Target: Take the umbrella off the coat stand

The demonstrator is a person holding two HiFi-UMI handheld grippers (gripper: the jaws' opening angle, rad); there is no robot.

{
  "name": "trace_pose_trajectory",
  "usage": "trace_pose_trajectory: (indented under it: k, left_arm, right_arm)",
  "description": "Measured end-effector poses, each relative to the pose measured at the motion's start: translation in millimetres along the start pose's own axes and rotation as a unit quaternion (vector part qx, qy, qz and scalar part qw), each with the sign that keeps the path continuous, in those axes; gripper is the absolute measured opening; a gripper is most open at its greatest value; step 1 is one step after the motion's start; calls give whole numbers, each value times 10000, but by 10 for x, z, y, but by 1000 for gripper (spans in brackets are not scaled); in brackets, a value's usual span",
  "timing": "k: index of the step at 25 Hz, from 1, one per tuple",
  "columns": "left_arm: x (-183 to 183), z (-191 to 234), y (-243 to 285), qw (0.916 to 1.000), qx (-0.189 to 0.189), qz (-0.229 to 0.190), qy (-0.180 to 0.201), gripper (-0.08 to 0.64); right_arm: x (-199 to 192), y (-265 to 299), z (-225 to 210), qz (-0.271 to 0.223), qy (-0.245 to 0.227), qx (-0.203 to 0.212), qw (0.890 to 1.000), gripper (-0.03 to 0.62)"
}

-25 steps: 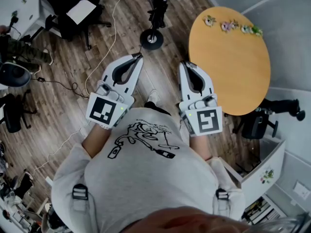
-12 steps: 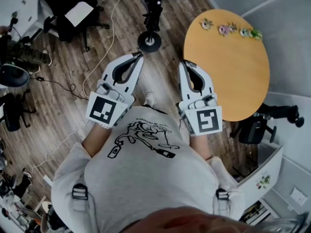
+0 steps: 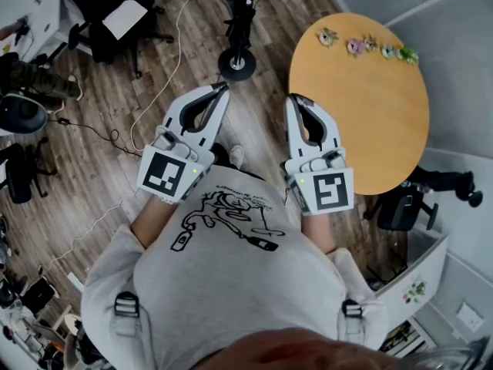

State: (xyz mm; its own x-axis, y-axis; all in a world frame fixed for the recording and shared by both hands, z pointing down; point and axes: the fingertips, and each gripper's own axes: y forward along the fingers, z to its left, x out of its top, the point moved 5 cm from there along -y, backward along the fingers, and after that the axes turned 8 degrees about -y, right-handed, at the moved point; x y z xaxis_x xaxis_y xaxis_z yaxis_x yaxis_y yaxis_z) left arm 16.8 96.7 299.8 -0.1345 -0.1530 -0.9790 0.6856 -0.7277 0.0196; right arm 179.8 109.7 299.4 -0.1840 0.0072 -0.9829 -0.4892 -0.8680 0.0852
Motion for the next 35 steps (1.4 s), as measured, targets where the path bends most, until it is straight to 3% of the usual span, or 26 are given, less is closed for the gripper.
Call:
trace_pose_trajectory:
  k: [14,35]
  left_arm:
    - [-24,107,163,10000,45,16,-68,9]
    - [217,1128,823,10000,32,-27,-44,9]
  right_arm:
    - [-56,154,-119,22,43,18,10000,15]
    - [25,1355,-423,67,-152,153,9997,15]
